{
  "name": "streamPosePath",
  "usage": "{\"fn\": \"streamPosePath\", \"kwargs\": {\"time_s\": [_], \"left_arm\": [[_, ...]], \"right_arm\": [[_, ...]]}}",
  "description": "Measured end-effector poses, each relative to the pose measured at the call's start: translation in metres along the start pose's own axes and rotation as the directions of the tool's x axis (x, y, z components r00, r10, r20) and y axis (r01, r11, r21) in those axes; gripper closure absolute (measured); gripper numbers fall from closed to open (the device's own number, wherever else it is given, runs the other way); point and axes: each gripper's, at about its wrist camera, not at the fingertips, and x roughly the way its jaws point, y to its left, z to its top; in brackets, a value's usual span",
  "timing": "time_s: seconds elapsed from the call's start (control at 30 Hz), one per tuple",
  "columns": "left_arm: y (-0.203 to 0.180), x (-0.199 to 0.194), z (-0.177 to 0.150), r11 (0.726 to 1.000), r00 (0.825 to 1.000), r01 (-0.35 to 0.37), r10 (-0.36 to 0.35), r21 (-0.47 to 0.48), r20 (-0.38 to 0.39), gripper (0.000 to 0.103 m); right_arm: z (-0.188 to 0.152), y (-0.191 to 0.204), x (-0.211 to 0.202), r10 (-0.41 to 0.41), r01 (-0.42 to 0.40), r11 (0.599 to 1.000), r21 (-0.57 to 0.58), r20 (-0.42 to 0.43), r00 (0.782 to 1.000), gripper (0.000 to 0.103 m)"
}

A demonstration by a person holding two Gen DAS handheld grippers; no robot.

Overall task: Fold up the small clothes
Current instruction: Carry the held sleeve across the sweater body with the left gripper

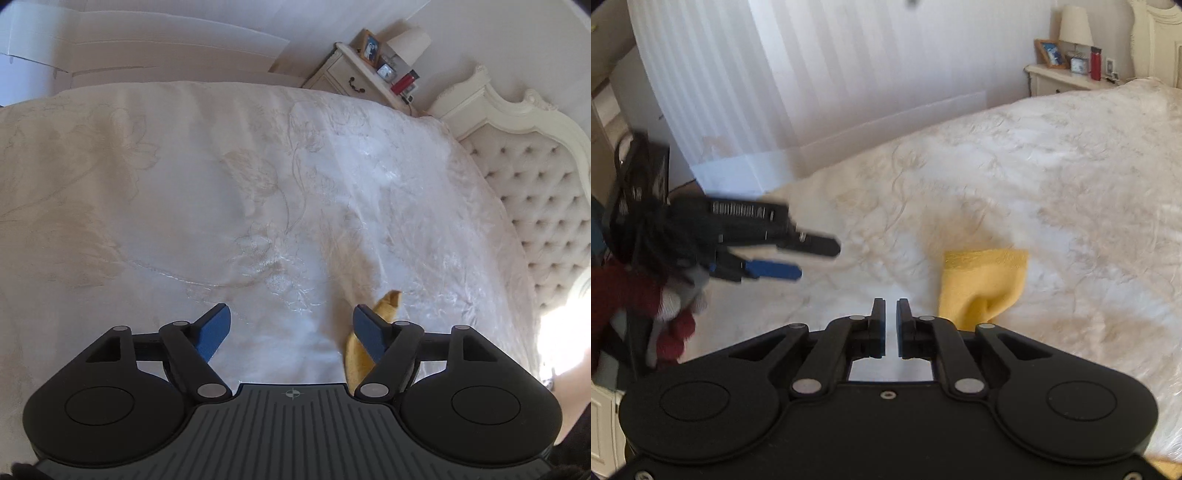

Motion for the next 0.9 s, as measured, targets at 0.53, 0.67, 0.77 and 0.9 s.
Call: {"fn": "streamPosePath", "kwargs": {"time_s": [0.53,0.67,0.77,0.9], "left_arm": [[-0.063,0.097,-0.012,0.956,0.974,0.136,-0.081,0.258,-0.213,0.024],[-0.07,0.118,-0.017,0.949,0.974,0.121,-0.057,0.291,-0.219,0.024],[-0.067,0.124,-0.018,0.958,0.97,0.152,-0.097,0.244,-0.221,0.025],[-0.055,0.122,-0.016,0.973,0.966,0.184,-0.154,0.136,-0.208,0.049]], "right_arm": [[-0.083,-0.044,-0.098,-0.167,0.169,0.941,0.293,-0.029,0.985,0.027],[-0.108,-0.055,-0.13,-0.241,0.238,0.889,0.391,-0.042,0.97,0.015],[-0.13,-0.061,-0.152,-0.283,0.27,0.835,0.48,-0.046,0.958,0.011],[-0.157,-0.069,-0.176,-0.34,0.309,0.746,0.59,-0.061,0.939,0.009]]}}
